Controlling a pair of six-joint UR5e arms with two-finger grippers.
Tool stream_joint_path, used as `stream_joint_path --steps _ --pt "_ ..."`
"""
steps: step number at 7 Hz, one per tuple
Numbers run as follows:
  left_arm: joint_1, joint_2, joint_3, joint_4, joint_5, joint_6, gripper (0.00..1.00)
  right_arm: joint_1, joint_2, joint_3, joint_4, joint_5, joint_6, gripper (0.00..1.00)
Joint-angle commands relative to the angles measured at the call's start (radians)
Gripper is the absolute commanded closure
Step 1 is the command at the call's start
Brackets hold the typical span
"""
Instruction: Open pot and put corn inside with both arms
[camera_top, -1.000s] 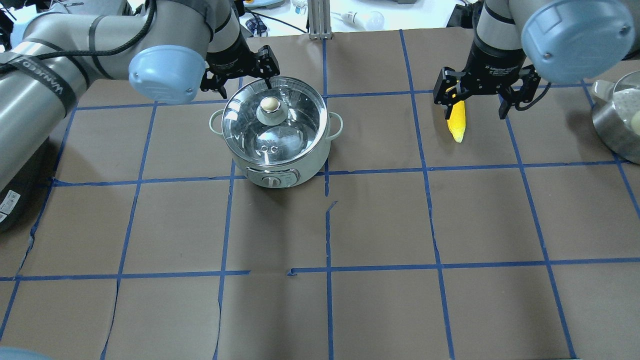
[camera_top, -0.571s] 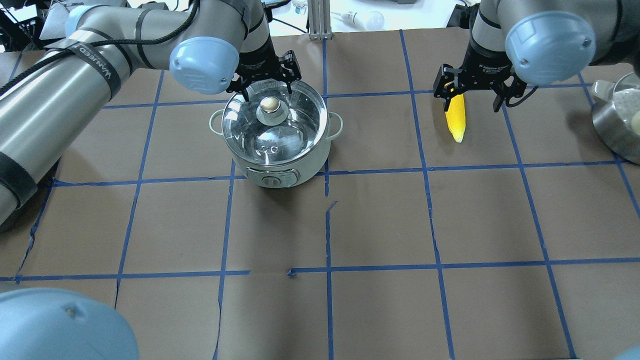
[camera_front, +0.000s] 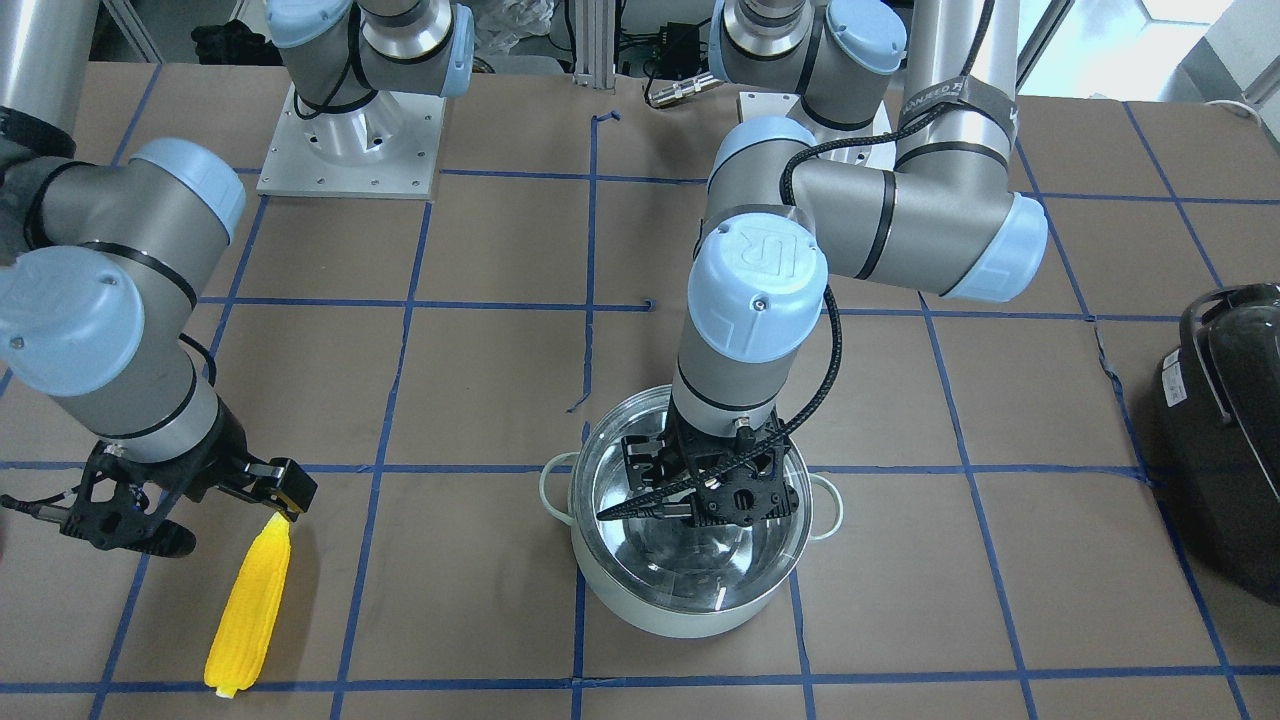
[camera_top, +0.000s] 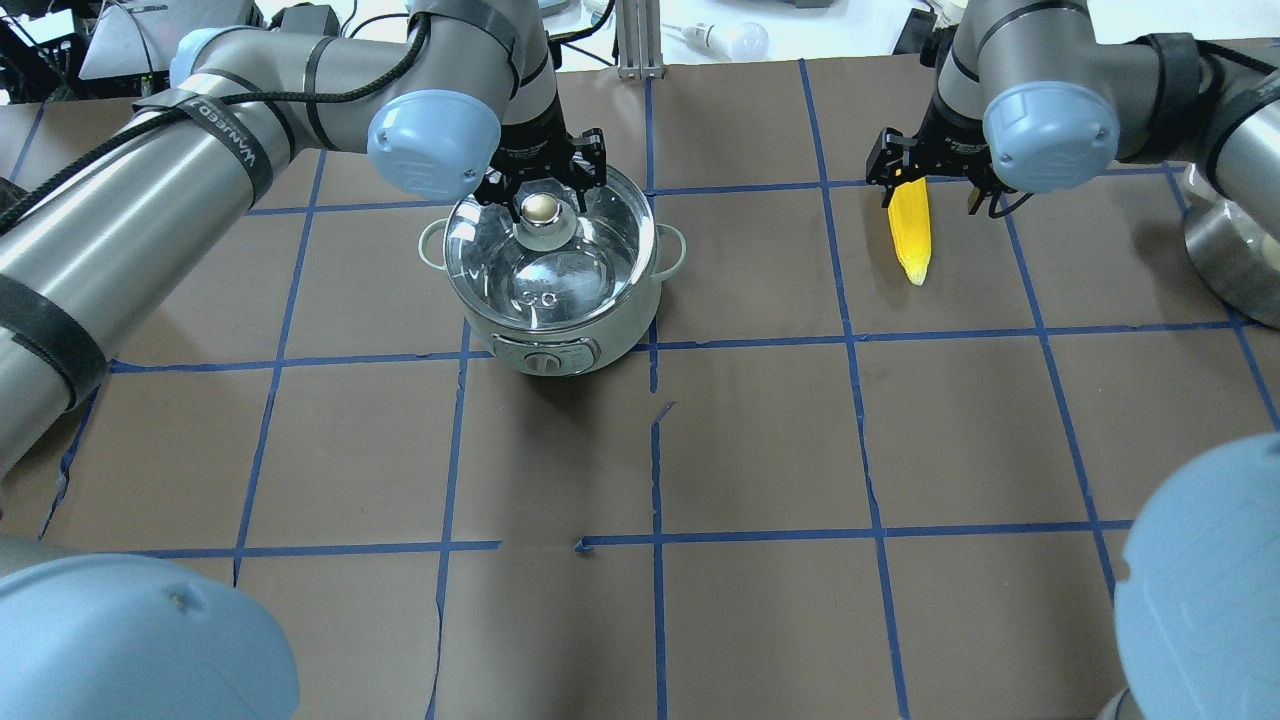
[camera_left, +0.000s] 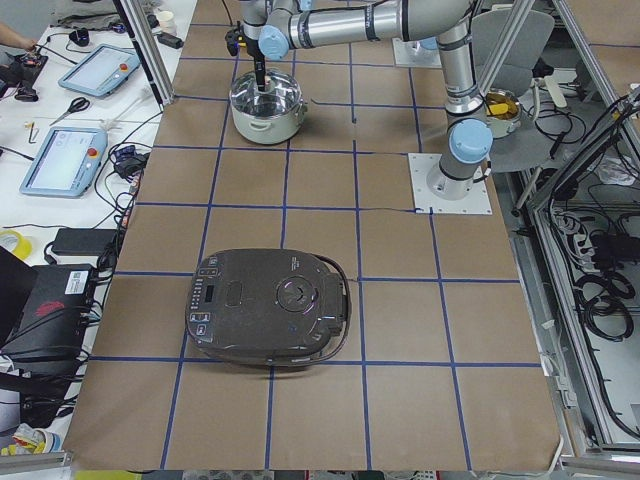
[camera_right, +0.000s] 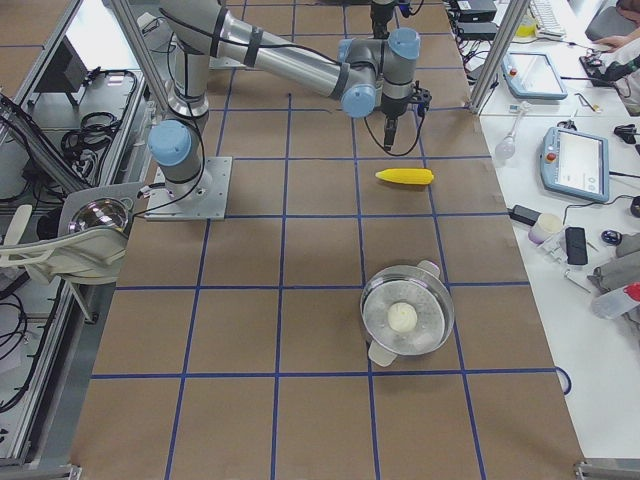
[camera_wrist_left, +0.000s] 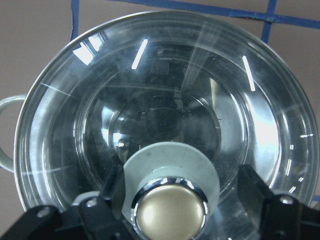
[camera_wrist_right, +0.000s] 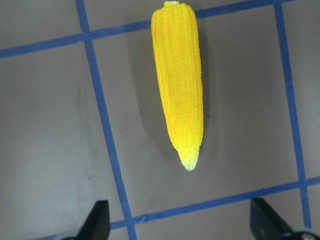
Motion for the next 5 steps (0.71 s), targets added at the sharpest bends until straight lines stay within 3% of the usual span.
stream_joint_path --steps 1,2,5 --pt "-0.001 0.003 -0.002 0.002 0.002 0.005 0.83 -0.017 0.109 -0.001 -0.12 0.0 -0.032 0.0" --pt "-0.001 0.008 0.003 0.002 0.002 0.012 0.9 -0.02 0.155 -0.004 -0.181 -0.001 -0.049 0.0" --pt "0.007 0.036 0.055 -0.004 0.002 0.014 0.91 -0.032 0.224 -0.009 -0.231 -0.001 -0.051 0.0"
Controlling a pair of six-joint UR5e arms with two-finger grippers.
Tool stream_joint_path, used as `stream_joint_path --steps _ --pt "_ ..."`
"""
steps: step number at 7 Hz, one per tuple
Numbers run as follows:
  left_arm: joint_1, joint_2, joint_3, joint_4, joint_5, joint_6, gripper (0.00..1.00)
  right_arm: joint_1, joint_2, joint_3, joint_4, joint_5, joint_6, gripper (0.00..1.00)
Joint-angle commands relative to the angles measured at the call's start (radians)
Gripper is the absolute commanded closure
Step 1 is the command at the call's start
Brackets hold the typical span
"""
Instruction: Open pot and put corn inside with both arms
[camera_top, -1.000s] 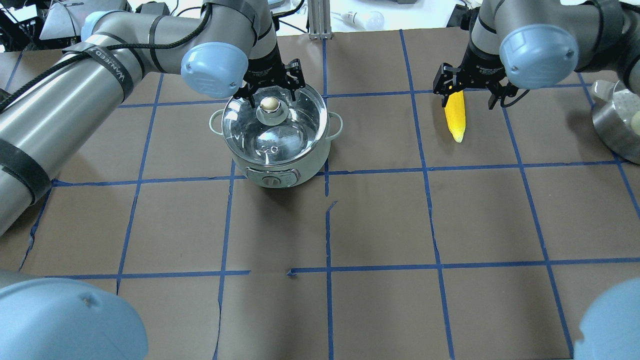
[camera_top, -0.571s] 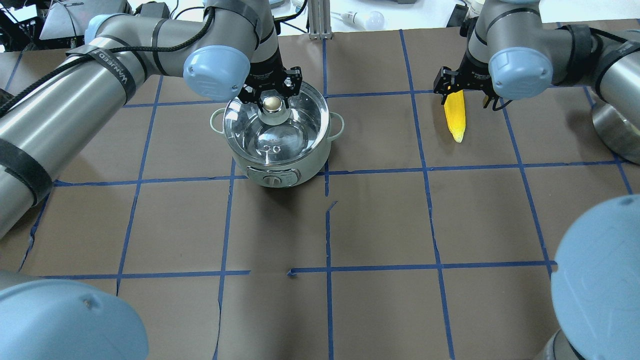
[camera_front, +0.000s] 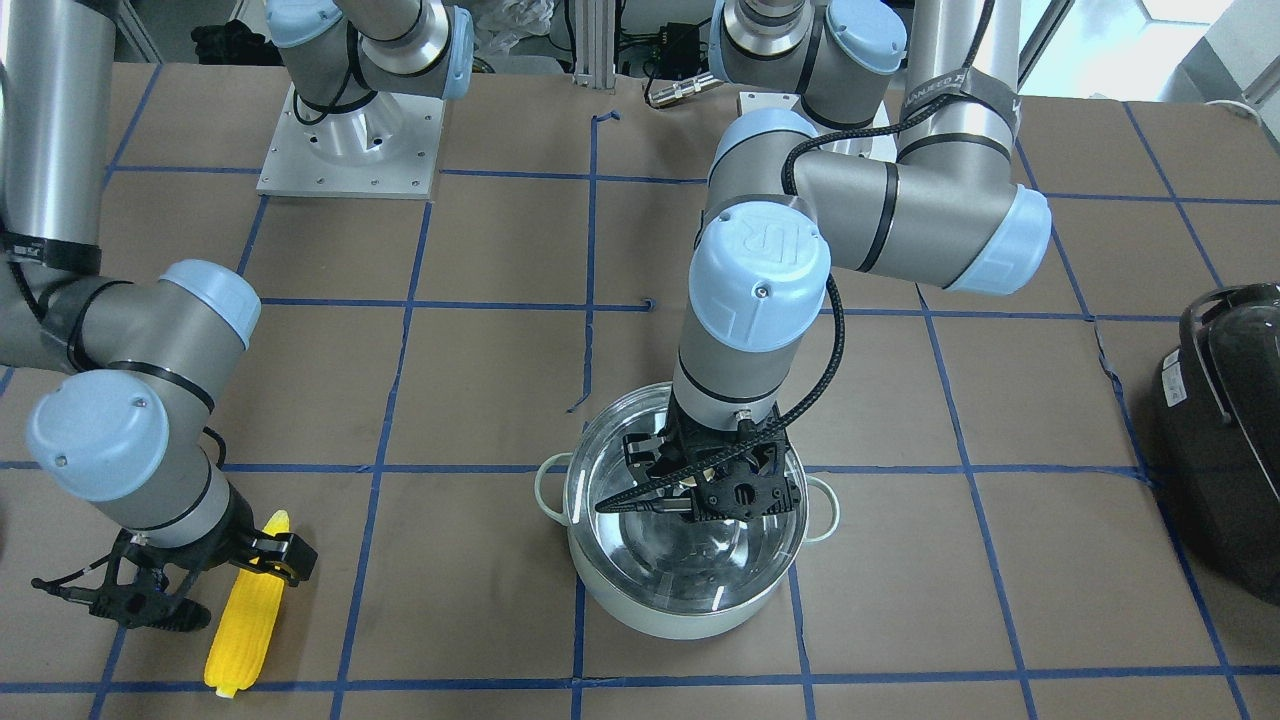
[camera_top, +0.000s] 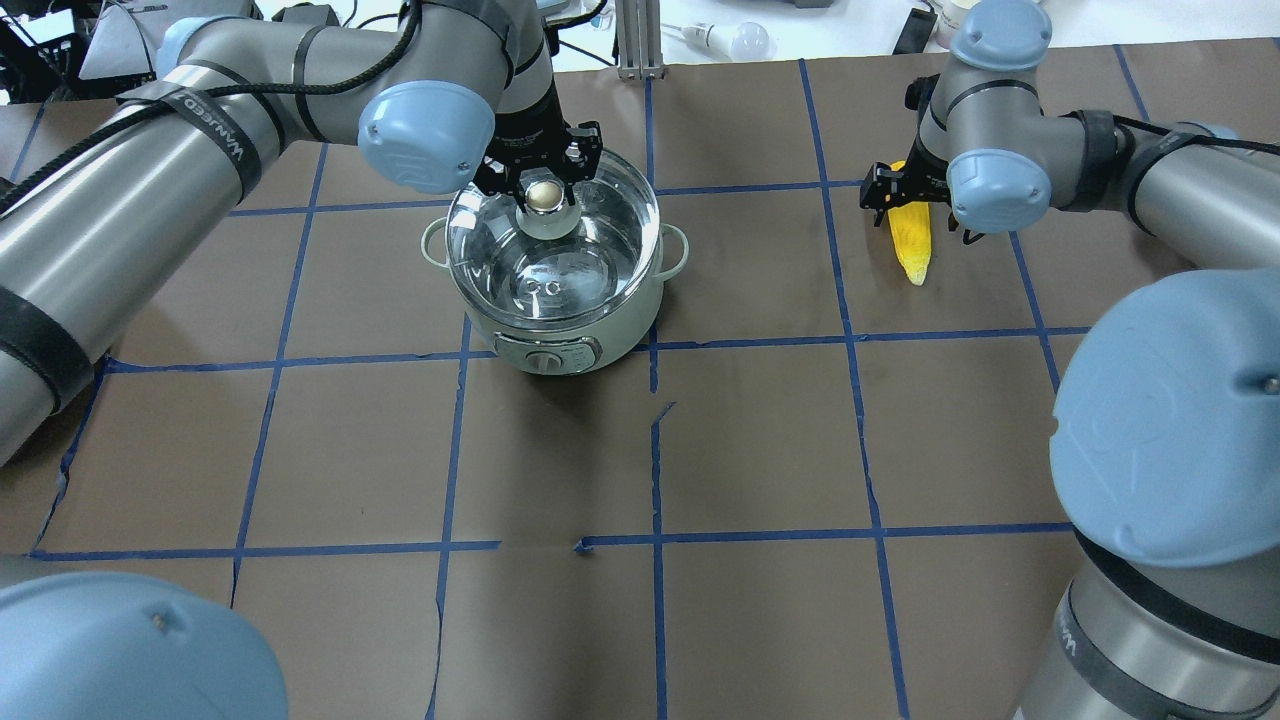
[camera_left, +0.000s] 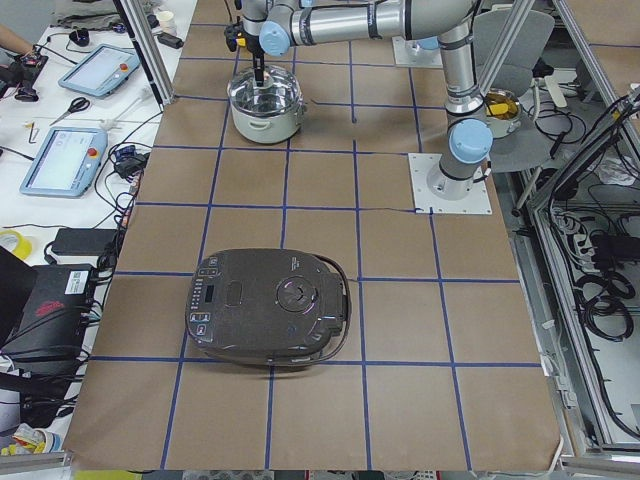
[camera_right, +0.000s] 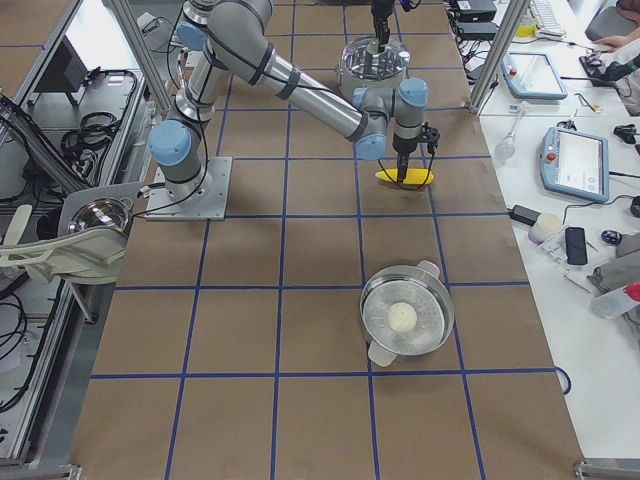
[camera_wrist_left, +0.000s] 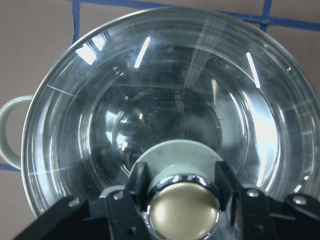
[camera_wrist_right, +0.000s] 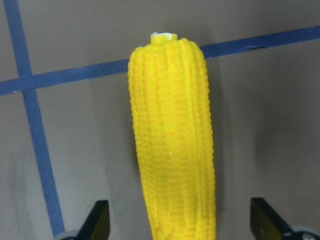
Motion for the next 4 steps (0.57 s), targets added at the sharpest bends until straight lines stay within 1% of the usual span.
stream_joint_path --steps 1,2,3,4 --pt "0.02 0.02 0.072 -0.054 0.001 0.004 0.93 -0.018 0.039 -0.001 -0.013 0.003 0.001 0.07" --pt "0.084 0.017 0.072 -0.059 -0.001 0.068 0.95 -0.02 0.041 -0.002 -0.011 0.017 0.004 0.59" --pt "0.159 0.02 0.074 -0.062 -0.002 0.185 0.95 -0.021 0.036 -0.009 -0.01 0.017 0.011 1.0" --pt "0.225 0.023 0.065 -0.066 -0.001 0.279 0.95 -0.02 0.033 -0.018 -0.008 0.016 0.016 1.0"
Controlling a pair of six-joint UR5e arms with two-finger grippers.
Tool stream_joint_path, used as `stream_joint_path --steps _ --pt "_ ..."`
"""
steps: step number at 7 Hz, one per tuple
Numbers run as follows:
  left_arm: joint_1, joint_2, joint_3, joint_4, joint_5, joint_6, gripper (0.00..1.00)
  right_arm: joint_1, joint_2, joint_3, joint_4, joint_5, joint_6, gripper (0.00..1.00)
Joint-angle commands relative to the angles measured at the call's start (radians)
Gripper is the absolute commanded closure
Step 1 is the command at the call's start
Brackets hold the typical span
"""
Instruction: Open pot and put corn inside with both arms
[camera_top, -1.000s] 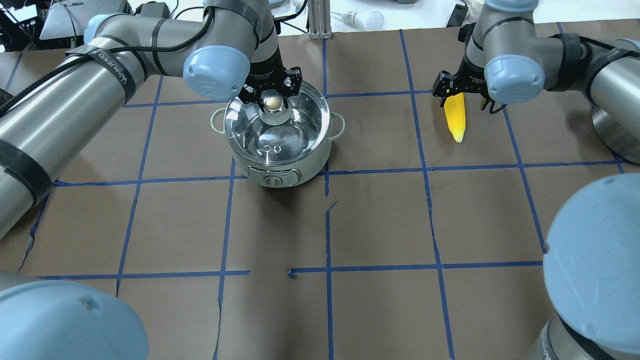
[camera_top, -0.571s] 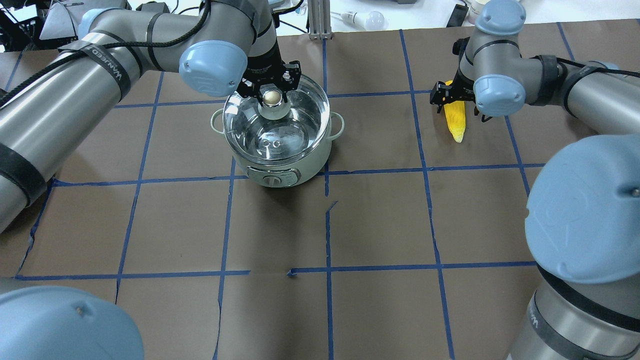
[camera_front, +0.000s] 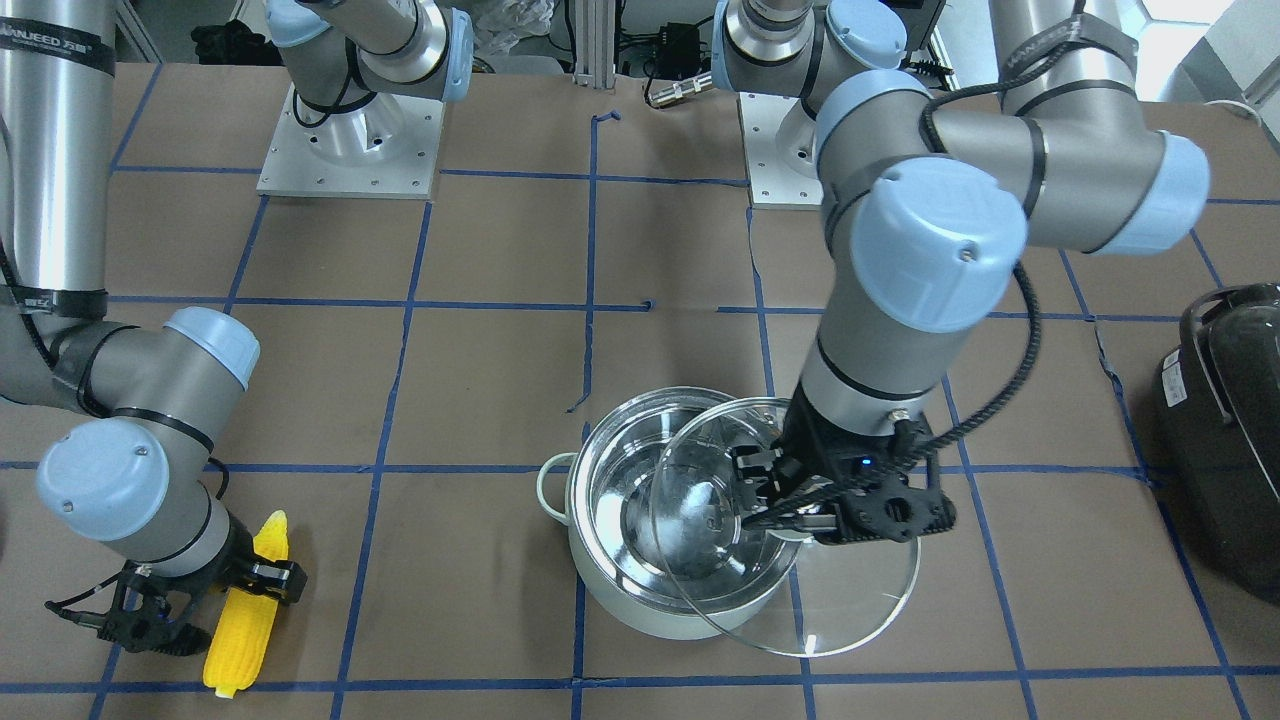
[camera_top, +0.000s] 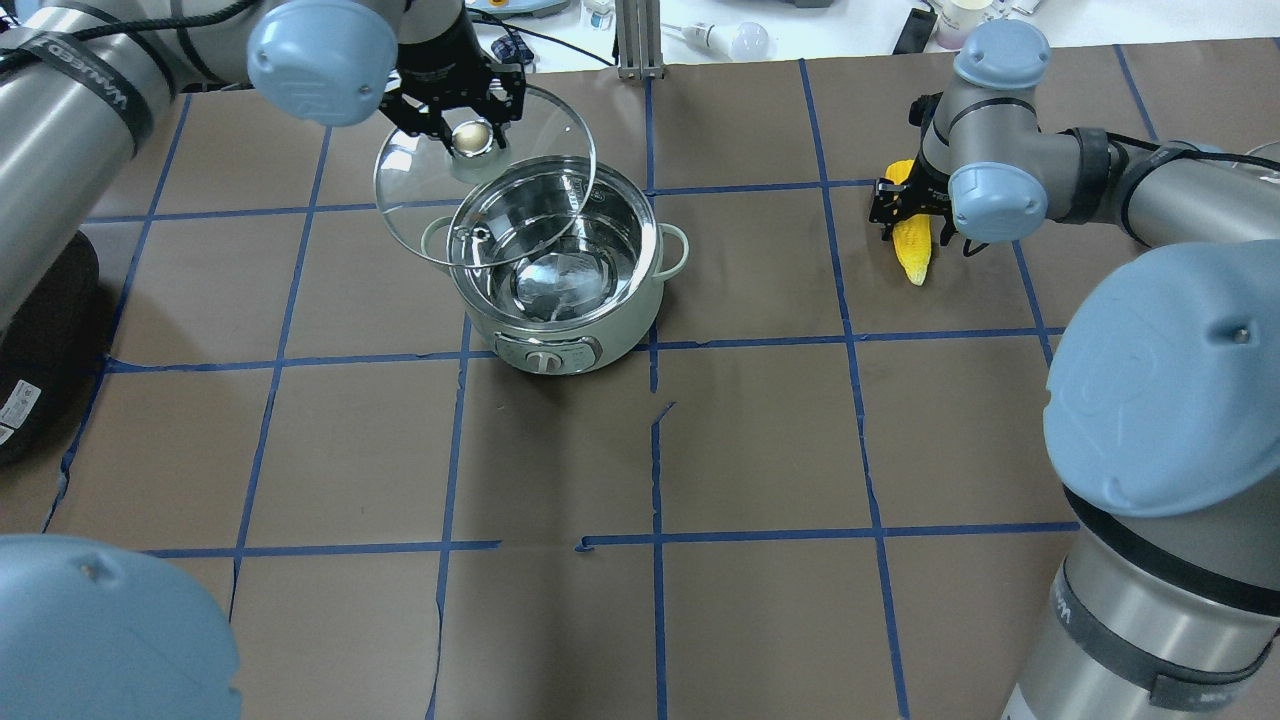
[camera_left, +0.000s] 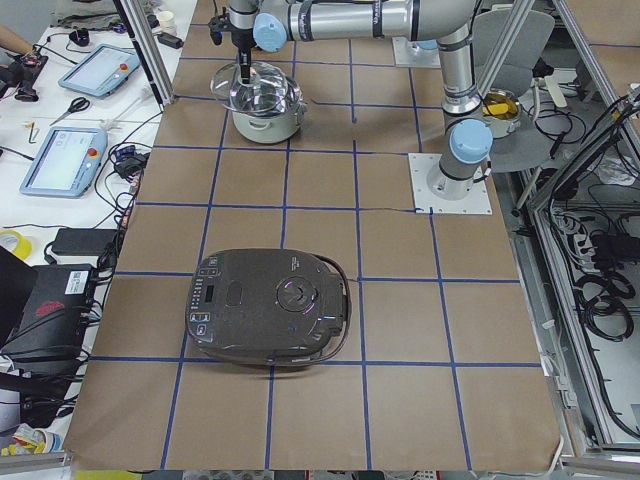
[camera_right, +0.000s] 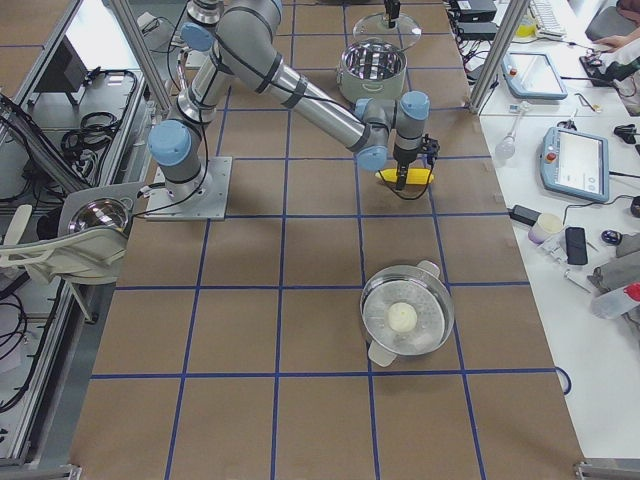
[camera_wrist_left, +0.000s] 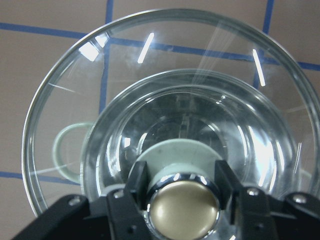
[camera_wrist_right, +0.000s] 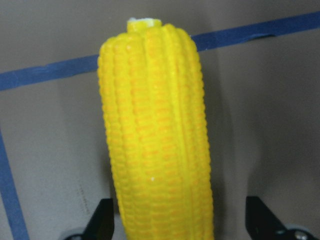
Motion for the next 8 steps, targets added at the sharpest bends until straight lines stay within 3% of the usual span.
stream_joint_path --steps 1,3,4,6,8 --pt "0.148 0.004 -0.022 -0.004 0.003 0.2 0.95 0.0 -0.012 -0.04 0.006 0.001 0.005 1.0" --pt "0.282 0.02 -0.146 0.069 0.056 0.331 1.0 0.006 -0.039 -0.081 0.067 0.001 -0.001 1.0" --pt "0.313 0.03 -0.232 0.171 0.059 0.386 1.0 0.045 -0.1 -0.097 0.115 0.001 0.005 1.0" --pt "0.425 0.048 -0.411 0.353 0.05 0.434 1.0 0.215 -0.167 -0.21 0.279 0.001 0.128 1.0" --pt "0.439 0.056 -0.537 0.465 0.046 0.461 1.0 0.375 -0.138 -0.342 0.348 0.036 0.235 1.0"
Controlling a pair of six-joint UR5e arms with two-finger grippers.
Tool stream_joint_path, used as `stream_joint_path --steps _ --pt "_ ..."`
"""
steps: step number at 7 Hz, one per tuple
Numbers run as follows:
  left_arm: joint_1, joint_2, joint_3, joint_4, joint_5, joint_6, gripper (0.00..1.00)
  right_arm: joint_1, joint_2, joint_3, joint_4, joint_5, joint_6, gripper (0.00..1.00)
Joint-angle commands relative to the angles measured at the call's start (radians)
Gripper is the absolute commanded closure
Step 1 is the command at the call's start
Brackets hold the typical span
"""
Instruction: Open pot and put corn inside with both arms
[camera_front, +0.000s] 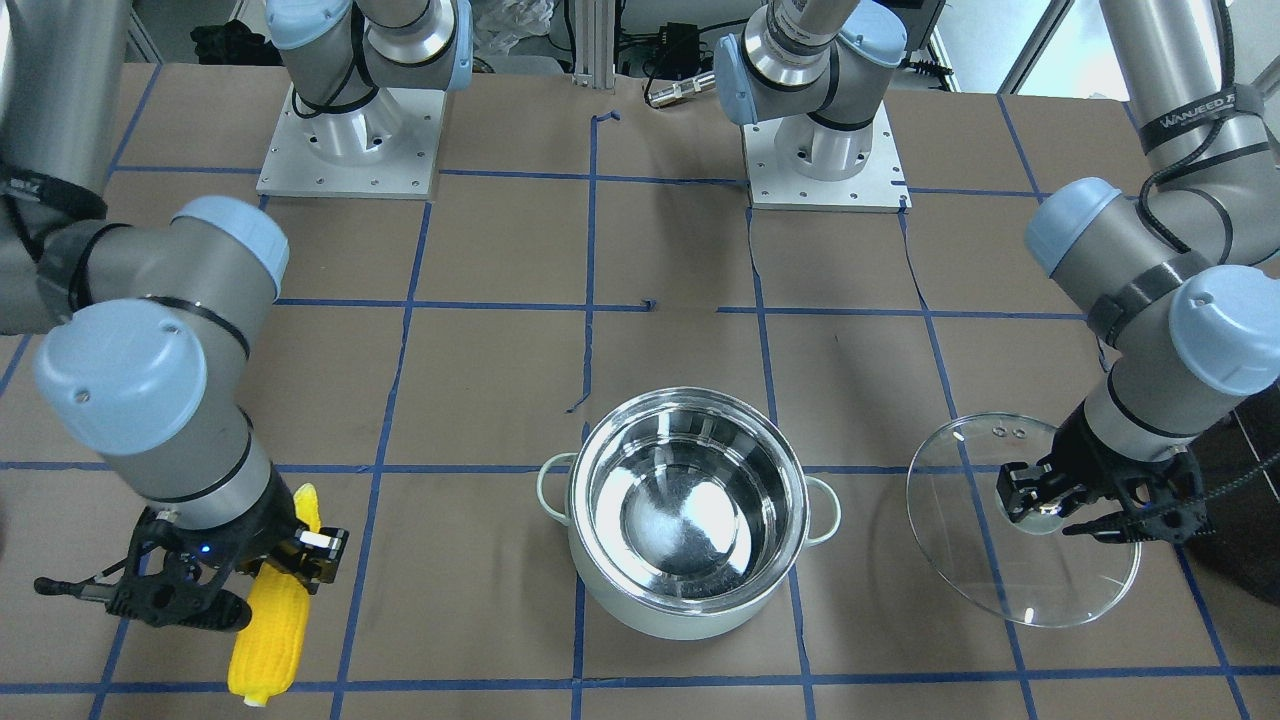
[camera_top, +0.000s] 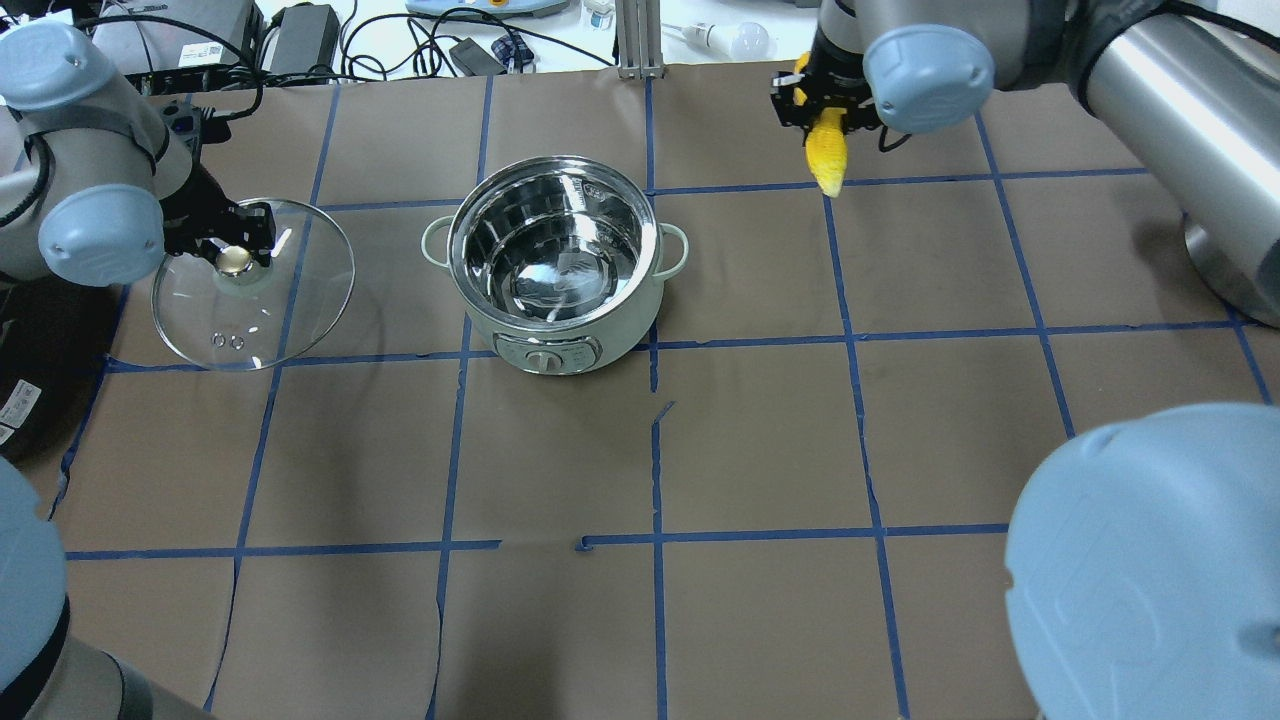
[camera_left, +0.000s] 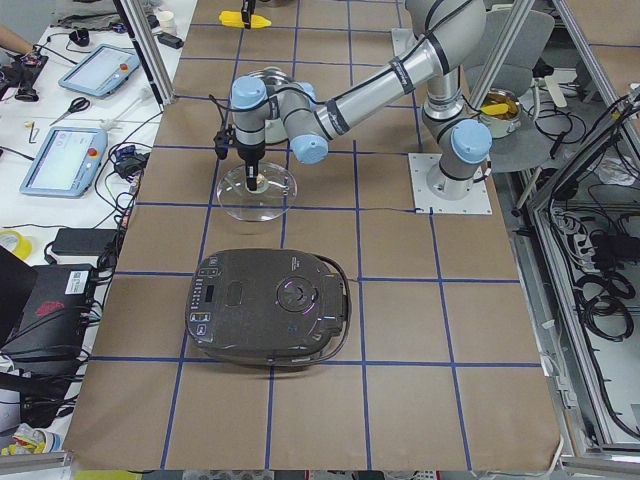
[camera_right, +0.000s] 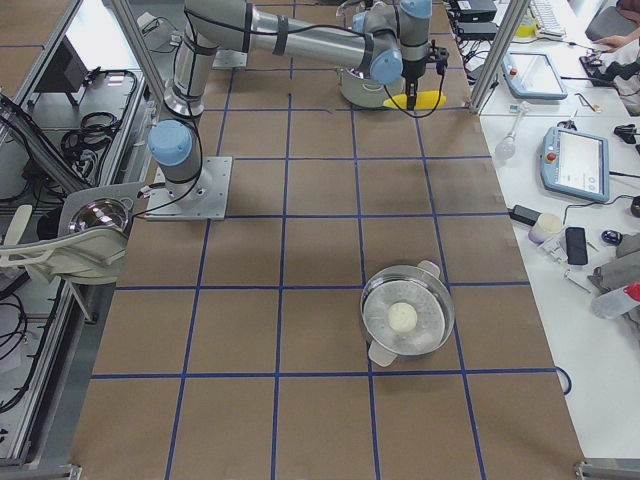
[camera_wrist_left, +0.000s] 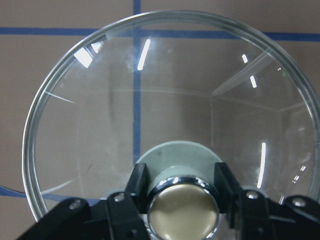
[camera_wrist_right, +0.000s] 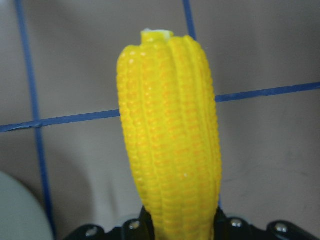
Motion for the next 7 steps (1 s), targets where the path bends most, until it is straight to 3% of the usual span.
stream_joint_path --steps 1,3,4,5,6,7 --pt "0.019 0.007 -0.131 0.141 -0.006 0.014 1.0 0.179 0.048 -0.115 0.039 0.013 0.049 1.0" --pt "0.021 0.005 -0.148 0.145 -0.043 0.006 1.0 0.302 0.126 -0.186 0.033 0.003 0.054 1.0" --pt "0.021 0.004 -0.148 0.144 -0.041 0.003 1.0 0.332 0.131 -0.17 0.036 0.012 0.046 1.0" --pt "0.021 0.001 -0.147 0.145 -0.041 0.009 0.62 0.336 0.14 -0.122 0.012 0.015 0.046 1.0" --pt "0.021 -0.001 -0.147 0.144 -0.038 0.003 0.01 0.336 0.14 -0.084 -0.058 0.013 0.043 1.0" --pt "0.021 0.002 -0.142 0.144 -0.037 0.003 0.0 0.336 0.145 -0.062 -0.106 0.015 0.061 0.01"
